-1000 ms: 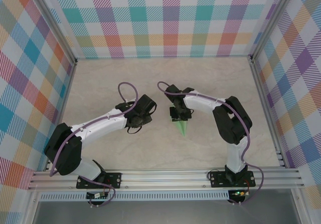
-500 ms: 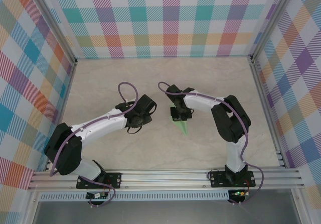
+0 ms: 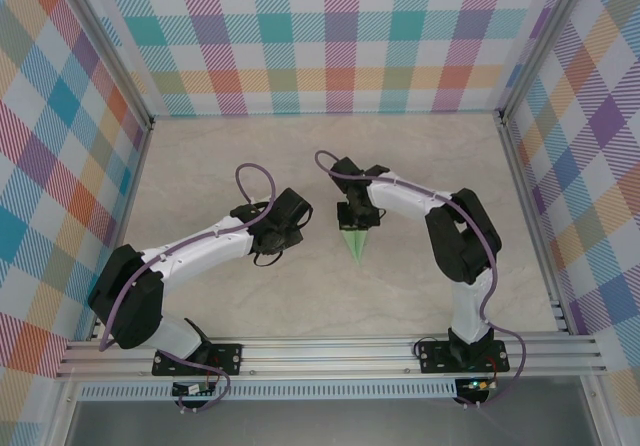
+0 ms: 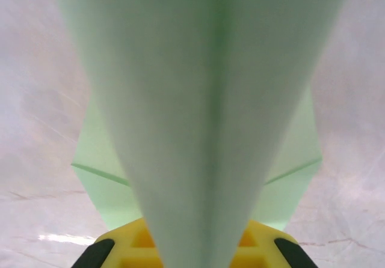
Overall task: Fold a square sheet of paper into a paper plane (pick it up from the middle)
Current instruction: Move a paper plane to the center of the table.
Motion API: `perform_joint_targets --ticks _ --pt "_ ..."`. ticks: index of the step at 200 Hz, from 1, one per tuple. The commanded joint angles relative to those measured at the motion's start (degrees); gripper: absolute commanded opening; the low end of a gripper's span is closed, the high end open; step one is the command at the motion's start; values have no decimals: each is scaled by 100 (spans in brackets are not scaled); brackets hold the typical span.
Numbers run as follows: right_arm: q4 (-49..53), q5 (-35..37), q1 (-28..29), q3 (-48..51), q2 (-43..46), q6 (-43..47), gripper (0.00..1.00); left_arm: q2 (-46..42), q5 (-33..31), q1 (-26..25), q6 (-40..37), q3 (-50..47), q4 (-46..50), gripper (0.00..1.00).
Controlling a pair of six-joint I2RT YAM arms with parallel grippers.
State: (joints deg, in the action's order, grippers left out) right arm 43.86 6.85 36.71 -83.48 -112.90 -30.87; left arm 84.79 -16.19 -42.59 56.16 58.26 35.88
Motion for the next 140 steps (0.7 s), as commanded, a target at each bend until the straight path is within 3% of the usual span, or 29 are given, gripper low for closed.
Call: perform_joint_targets --ticks 1,74,140 --pt "257 -64 -193 -591 -238 -169 8 -32 -187 49 -48 48 212 43" --pt "1293 252 -278 -2680 -1757 33 9 -285 -451 93 -206 23 339 43" --pt "1661 28 -313 -3255 -2449 183 11 -380 -500 169 -237 -95 289 43"
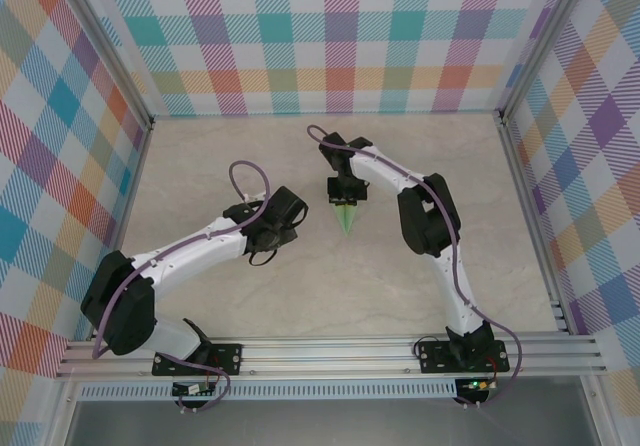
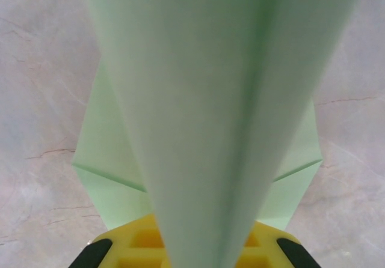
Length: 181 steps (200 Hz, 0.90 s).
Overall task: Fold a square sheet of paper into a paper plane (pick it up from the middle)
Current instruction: Move a paper plane to the center of the table.
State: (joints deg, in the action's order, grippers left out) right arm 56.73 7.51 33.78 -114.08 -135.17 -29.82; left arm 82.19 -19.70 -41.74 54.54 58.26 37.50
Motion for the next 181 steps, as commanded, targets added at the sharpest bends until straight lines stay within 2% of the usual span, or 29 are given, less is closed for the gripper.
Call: perform_joint_targets --ticks 1,77,142,164,181 --pt "374 -38 -21 -194 -230 76 11 -122 -143 85 -75 -99 123 43" --pt "476 -84 -21 -271 -298 -63 17 -163 -118 99 -84 -131 126 43" --pt "749 -49 -29 -576 619 132 36 -295 -215 106 -174 -105 170 44" --pt "808 -24 -29 -480 1035 162 37 -321 -259 112 -195 -87 222 44" --pt "714 90 -29 -262 1525 175 41 -338 -311 121 -233 -64 257 44"
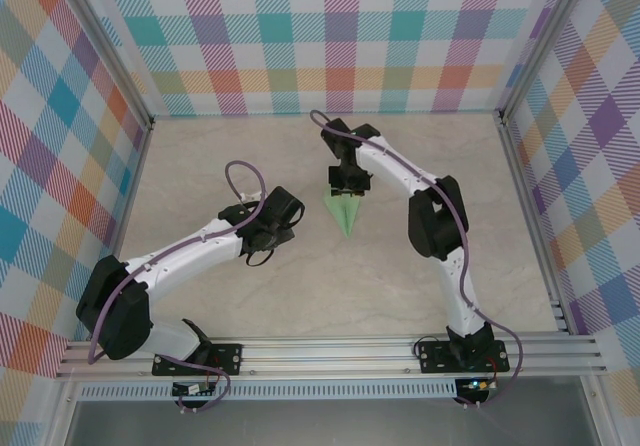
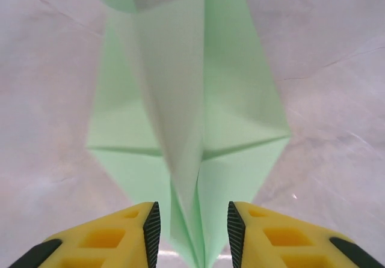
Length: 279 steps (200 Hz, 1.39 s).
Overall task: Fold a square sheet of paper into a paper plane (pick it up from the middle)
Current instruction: Move a paper plane to the center of the table, then reset both arms
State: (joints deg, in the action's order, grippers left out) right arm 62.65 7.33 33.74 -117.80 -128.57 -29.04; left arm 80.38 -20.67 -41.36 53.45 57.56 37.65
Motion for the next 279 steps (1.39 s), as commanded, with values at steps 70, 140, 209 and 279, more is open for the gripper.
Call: perform_joint_targets --ticks 70,140,209,279 --pt "-1404 2169 -31 2792 4239 299 66 -347 -595 113 -417 -51 322 45" --pt "-3314 4040 -1085 6433 6511 772 100 -875 -1774 216 -723 -235 718 79" --pt "-5999 2647 -2065 8316 5632 1600 100 -1329 -2517 673 -1445 -639 420 100" --pt "-8542 1758 -2287 8675 4708 2704 100 -2270 -2090 1573 -2240 -1543 -623 100"
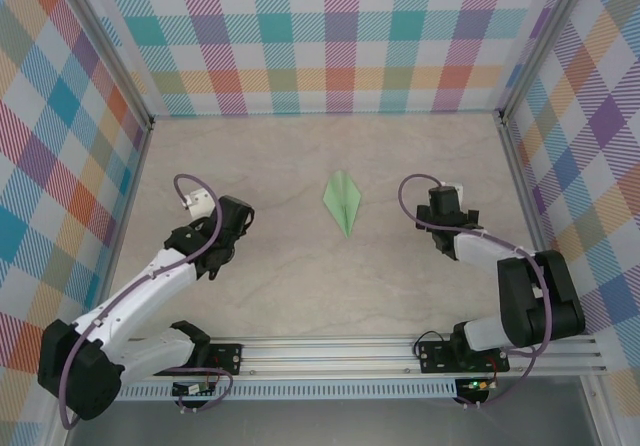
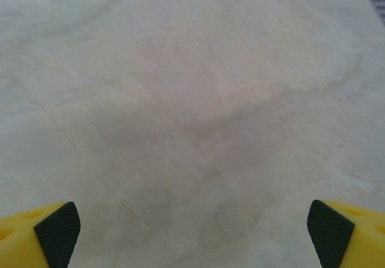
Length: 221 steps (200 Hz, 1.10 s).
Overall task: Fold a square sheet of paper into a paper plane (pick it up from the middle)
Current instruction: Reset both arms
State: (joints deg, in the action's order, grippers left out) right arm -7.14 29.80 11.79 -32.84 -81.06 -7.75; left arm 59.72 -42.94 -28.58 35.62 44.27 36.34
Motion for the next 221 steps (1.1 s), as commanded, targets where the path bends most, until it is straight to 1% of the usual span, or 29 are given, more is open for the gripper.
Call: perform_joint_targets --ticks 1,18,28,35,47,65,72,89,98,107,113,119,127,134,140,149,159,184,190,201,205,212,221 --pt "-1594 -500 -95 180 -47 587 100 -210 150 306 -471 -220 -507 100" --pt "-2139 -708 -133 305 -110 793 100 -265 258 448 -747 -350 -781 100" --pt "-2654 -1161 -128 547 -34 1049 100 -273 260 528 -863 -388 -880 100" --pt "-2952 -1308 -144 704 -3 1151 100 -277 251 582 -956 -409 -965 100" --pt "-3575 -1532 -248 980 -35 1223 100 -258 256 690 -1143 -453 -1142 100" --pt "-4233 -1786 -335 1244 -194 1224 100 -180 316 862 -1388 -507 -1377 100" --pt "-4189 -1789 -361 1238 -177 1175 100 -147 298 931 -1436 -523 -1456 100" --pt "-4132 -2149 -517 1213 -200 1102 100 -85 254 1078 -1545 -623 -1773 100" --pt "-4131 -2456 -667 1185 -267 1026 100 -49 252 1147 -1653 -664 -1981 100" --pt "-4378 -2809 -883 1152 -588 917 100 17 235 1193 -1774 -719 -2329 100" --pt "-4473 -2747 -898 1088 -748 864 100 74 233 1217 -1868 -756 -2520 100" --pt "-3902 -2802 -937 976 -585 835 100 154 229 1241 -1987 -798 -2734 100" --pt "-4194 -2718 -951 1025 -667 821 100 261 225 1277 -2133 -866 -3066 100" --pt "-3982 -2490 -951 976 -617 713 100 404 243 1316 -2273 -933 -3384 100" --pt "-4139 -2350 -951 1012 -661 672 100 519 280 1351 -2405 -995 -3661 100" --pt "-4070 -2137 -951 1008 -629 565 100 737 391 1425 -2605 -1100 -4138 100" --pt "-4102 -1958 -943 1028 -625 501 100 986 689 1510 -2784 -1227 -4697 100" --pt "-4124 -1951 -942 1034 -631 494 100 1516 1348 1648 -3256 -1524 -6264 100" --pt "-4124 -1952 -942 1030 -627 498 100 1637 1387 1685 -3411 -1474 -6306 100" --pt "-4127 -1952 -942 1034 -631 502 100 1778 1599 1815 -3609 -1580 -6857 100" --pt "-4128 -1958 -943 1027 -631 502 100 1791 1838 1919 -3626 -1606 -7020 100" --pt "-4116 -1960 -943 1032 -628 498 100 1712 2152 2083 -3486 -1529 -6784 100" --pt "-4114 -1960 -942 1028 -628 510 100 1673 2379 2236 -3336 -1777 -7360 100"
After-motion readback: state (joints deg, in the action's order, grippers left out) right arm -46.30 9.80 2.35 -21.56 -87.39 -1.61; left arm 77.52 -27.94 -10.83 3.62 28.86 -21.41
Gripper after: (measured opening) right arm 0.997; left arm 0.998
